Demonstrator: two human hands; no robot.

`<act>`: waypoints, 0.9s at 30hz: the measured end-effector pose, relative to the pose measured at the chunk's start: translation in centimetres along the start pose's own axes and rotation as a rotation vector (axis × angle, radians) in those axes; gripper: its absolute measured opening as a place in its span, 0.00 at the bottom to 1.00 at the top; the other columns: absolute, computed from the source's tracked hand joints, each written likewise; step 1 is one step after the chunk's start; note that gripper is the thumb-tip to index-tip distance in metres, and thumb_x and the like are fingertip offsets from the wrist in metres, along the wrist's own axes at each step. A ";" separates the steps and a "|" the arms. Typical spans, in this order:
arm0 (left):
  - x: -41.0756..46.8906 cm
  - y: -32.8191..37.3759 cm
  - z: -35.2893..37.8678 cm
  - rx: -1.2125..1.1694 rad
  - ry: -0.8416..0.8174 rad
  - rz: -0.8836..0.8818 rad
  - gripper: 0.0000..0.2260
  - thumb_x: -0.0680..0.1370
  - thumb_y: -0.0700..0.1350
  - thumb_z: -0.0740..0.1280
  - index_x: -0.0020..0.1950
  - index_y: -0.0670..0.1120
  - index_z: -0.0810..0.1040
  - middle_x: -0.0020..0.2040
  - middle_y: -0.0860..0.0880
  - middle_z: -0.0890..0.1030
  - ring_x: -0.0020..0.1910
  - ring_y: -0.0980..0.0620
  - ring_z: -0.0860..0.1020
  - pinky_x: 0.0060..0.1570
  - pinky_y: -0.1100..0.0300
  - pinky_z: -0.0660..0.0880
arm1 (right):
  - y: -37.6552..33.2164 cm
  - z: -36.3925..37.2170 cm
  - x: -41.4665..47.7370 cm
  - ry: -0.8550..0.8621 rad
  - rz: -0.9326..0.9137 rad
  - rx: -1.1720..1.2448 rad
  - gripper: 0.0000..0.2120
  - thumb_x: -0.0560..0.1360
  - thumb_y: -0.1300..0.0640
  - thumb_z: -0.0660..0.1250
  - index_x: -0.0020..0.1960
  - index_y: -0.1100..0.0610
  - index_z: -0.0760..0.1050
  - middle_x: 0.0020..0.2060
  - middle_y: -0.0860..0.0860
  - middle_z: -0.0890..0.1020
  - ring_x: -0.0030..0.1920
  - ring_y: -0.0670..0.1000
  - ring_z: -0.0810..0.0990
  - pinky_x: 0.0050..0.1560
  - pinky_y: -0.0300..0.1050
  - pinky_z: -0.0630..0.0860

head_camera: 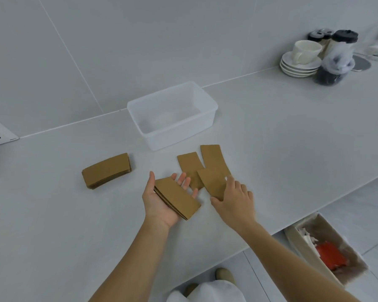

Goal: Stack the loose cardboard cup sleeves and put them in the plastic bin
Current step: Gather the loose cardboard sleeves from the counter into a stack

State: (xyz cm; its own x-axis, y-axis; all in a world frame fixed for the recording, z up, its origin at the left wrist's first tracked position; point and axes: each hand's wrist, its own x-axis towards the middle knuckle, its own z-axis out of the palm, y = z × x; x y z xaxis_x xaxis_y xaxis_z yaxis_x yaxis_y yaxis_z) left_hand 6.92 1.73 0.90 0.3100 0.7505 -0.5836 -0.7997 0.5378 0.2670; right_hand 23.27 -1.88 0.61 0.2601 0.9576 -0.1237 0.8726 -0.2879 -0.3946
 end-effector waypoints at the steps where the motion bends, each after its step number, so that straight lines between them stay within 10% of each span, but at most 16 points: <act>1: -0.1 0.1 0.1 -0.002 0.002 0.004 0.31 0.68 0.64 0.67 0.61 0.43 0.76 0.55 0.42 0.83 0.54 0.44 0.81 0.49 0.40 0.78 | -0.3 -0.4 0.2 -0.012 -0.004 0.035 0.29 0.73 0.47 0.62 0.68 0.59 0.58 0.61 0.55 0.73 0.61 0.56 0.69 0.61 0.49 0.64; 10: -0.6 0.9 0.4 0.065 -0.022 0.007 0.33 0.66 0.67 0.66 0.59 0.43 0.79 0.57 0.41 0.82 0.55 0.39 0.80 0.54 0.42 0.77 | -5.4 -2.8 -0.8 -0.096 -0.209 0.455 0.24 0.71 0.45 0.66 0.63 0.54 0.69 0.58 0.50 0.74 0.60 0.50 0.70 0.63 0.49 0.68; 27: -0.1 0.2 1.2 0.004 -0.050 0.083 0.28 0.64 0.57 0.72 0.57 0.40 0.78 0.50 0.43 0.84 0.54 0.45 0.81 0.56 0.48 0.75 | -5.2 -1.3 -1.1 -0.246 -0.377 0.373 0.22 0.71 0.46 0.66 0.60 0.56 0.73 0.57 0.51 0.76 0.57 0.51 0.71 0.62 0.47 0.66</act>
State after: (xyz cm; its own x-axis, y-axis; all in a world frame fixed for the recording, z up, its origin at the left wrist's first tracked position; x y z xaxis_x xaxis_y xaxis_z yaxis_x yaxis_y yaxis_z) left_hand 7.34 2.18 1.90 0.2677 0.8106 -0.5207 -0.8215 0.4744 0.3162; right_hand 18.99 -1.39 4.01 -0.1824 0.9779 -0.1026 0.6700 0.0473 -0.7409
